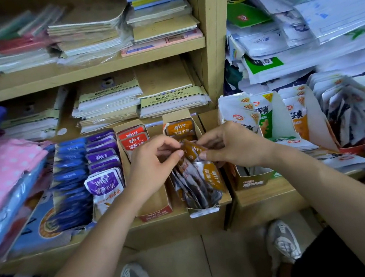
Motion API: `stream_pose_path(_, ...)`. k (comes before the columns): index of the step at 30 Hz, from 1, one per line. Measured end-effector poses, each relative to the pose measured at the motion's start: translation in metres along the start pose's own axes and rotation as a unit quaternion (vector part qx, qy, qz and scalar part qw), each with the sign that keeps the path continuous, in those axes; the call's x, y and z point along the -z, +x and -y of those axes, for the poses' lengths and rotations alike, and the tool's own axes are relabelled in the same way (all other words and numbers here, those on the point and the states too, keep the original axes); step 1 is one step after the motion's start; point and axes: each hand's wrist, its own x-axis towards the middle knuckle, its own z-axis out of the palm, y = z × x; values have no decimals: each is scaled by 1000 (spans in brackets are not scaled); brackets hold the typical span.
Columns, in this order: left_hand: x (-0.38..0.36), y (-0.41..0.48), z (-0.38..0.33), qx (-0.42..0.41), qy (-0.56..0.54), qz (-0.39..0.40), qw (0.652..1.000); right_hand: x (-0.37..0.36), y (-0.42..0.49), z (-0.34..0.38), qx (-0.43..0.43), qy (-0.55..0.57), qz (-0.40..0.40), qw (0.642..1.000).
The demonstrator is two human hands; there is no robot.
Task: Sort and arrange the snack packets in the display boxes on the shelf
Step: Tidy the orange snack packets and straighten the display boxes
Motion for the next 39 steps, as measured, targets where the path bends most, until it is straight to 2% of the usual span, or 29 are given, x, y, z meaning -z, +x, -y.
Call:
stream_pose_path(3,5,-4,2,-20,15,29,999,-3,-1,-1,-18,18,8,1000)
stream_pose_path(6,6,-14,-2,-73,89,48,992,-2,-3,-2,-39,41,28,998)
stream_pose_path(12,-21,-35,-16,-124,212,116,962,-4,-4,-6,-46,30,-27,998)
stream_pose_path(17,-23,-32,-17,-155,193,82,966,-6,0,-8,-46,46,-67,996)
stream_pose_path(20,-9,-31,-14,-112,116,54,985,-7,3,-3,-49,57,-67,995)
stream_pose_path(22,0,-29,-12,-60,32,5,998,-5,6,0,-59,54,-62,995)
stream_pose_path(25,6,-25,-7,5,-38,-92,995,-3,11,3,-71,59,-39,995)
stream_pose_path(27,7,-21,-4,34,-44,-117,992,-3,12,5,-75,70,-33,994)
stream_pose_path(33,5,-8,10,89,-15,-128,988,-5,11,4,-71,57,-4,996)
stream_pose_path(35,4,-6,11,98,-24,-100,990,-9,11,6,-44,41,7,998)
stream_pose_path(39,11,-6,10,43,19,11,999,-29,15,6,38,-110,-104,988)
